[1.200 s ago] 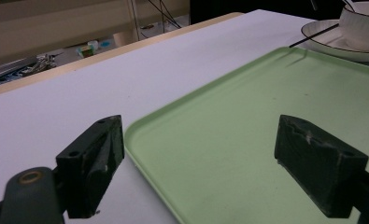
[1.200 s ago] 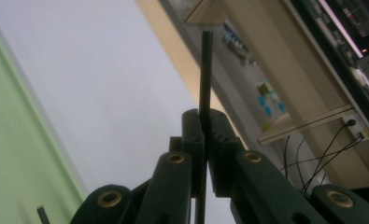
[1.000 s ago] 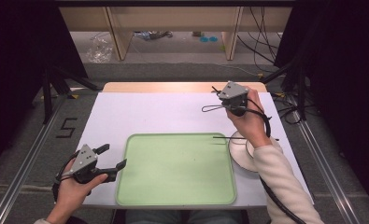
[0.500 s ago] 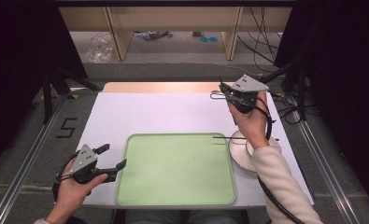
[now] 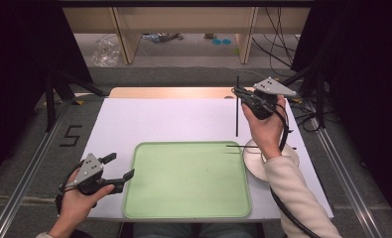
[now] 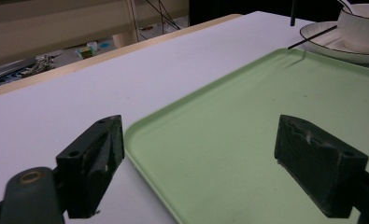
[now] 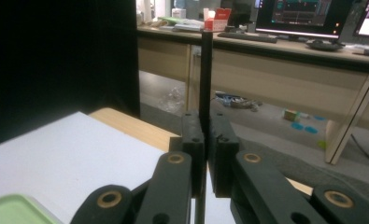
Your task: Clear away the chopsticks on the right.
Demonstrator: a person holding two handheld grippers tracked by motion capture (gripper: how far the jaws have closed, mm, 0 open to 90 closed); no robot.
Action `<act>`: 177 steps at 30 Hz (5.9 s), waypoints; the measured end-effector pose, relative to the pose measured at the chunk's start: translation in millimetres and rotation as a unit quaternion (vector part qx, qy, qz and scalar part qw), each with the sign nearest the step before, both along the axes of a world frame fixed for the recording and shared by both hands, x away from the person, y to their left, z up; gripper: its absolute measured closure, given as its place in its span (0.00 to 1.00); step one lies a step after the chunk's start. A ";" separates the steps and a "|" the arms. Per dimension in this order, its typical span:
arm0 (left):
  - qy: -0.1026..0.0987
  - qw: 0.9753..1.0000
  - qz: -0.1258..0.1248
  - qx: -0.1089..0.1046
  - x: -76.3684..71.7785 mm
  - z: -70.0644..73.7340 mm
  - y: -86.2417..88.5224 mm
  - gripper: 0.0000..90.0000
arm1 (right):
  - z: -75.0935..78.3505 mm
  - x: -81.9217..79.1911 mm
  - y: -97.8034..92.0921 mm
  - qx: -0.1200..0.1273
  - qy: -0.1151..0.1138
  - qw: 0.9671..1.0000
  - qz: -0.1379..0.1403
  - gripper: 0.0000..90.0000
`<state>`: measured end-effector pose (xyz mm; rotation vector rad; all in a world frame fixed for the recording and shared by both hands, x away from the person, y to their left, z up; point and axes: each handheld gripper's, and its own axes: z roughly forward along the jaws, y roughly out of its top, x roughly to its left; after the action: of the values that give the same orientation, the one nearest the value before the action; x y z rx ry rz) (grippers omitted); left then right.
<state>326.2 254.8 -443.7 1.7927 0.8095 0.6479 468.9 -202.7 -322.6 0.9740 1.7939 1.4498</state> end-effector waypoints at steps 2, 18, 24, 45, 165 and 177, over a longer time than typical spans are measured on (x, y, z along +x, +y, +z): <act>0.000 1.000 0.000 -0.002 -0.1 0.0 -0.2 0.18 | 1.6 -1.3 -0.7 0.015 0.011 1.000 -0.001 0.98; 0.001 1.000 0.001 -0.001 -0.4 0.0 -0.4 0.18 | 11.6 -13.3 10.2 0.066 0.148 0.986 -0.027 0.98; 0.001 1.000 0.000 -0.001 -0.2 0.0 -0.2 0.18 | 8.4 -12.3 15.9 0.057 0.219 0.974 -0.025 0.98; 0.003 1.000 0.000 -0.003 0.2 -0.6 -1.2 0.18 | -21.5 -12.6 33.8 -0.002 0.418 0.906 -0.073 0.98; 0.002 1.000 -0.005 -0.001 1.1 -0.9 -2.0 0.18 | -80.3 6.3 41.3 -0.547 0.213 0.787 0.189 0.63; 0.002 1.000 -0.006 0.000 1.1 -1.0 -2.1 0.18 | -107.2 14.0 41.2 -0.581 0.226 0.756 0.198 0.77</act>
<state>327.3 252.7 -444.7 1.7977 0.8020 0.6367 482.9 -161.5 -429.8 0.2433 2.7507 -0.0031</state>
